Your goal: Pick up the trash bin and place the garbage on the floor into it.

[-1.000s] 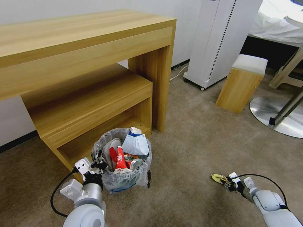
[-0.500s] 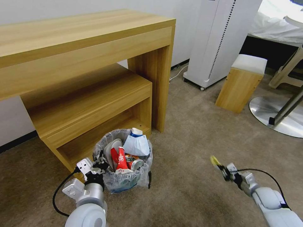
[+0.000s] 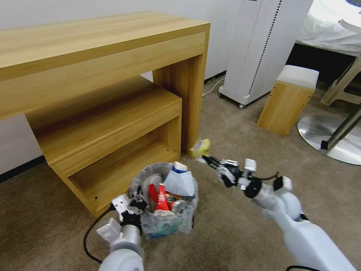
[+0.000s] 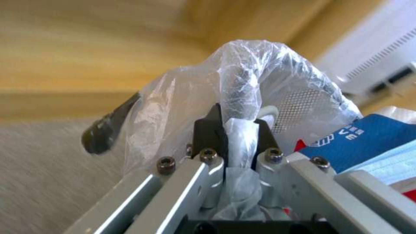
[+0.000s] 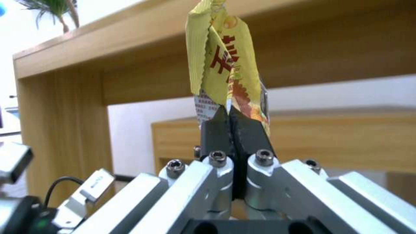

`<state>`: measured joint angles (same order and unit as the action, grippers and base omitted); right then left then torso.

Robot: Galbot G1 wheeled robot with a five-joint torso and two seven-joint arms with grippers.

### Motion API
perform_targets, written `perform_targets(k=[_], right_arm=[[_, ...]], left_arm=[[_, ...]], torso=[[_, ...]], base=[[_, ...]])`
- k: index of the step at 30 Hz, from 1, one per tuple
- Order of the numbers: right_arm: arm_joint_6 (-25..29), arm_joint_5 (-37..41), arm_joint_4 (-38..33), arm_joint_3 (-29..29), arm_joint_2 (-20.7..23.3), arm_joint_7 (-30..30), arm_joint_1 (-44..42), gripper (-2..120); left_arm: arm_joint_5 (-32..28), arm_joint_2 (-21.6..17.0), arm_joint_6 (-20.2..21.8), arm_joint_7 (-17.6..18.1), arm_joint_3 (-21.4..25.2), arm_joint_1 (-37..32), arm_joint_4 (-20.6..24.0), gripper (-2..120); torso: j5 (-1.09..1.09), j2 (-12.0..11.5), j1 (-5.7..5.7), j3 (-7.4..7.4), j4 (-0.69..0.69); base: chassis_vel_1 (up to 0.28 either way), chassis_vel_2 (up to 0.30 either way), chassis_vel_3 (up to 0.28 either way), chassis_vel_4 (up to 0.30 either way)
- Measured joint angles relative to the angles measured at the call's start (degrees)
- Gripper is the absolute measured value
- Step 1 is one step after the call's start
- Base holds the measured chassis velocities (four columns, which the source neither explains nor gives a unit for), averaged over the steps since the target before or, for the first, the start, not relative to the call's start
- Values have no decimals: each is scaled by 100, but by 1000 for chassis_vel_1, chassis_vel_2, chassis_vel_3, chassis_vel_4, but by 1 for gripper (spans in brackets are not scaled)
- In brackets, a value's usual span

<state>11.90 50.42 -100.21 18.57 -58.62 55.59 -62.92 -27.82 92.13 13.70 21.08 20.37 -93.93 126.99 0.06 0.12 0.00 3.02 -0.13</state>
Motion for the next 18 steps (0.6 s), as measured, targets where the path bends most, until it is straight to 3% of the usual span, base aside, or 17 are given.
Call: perform_targets(k=[7, 14, 18], right_arm=[[-210, -490, 393, -659, -185, -149, 438, 0], [-282, -1092, 524, -551, 1, 240, 380, 0], [-283, -1141, 531, -433, 92, 344, 334, 10]], left_arm=[[57, -18, -1, 13, -723, -226, 60, 2], [127, -22, -4, 22, -747, -233, 72, 2], [137, -21, -2, 23, -747, -207, 8, 2]], torso=[[-2, 0, 0, 0, -1], [-1, 0, 0, 0, -2], [-1, 0, 0, 0, -1]], base=[[0, 0, 0, 0], [0, 0, 0, 0], [0, 0, 0, 0]])
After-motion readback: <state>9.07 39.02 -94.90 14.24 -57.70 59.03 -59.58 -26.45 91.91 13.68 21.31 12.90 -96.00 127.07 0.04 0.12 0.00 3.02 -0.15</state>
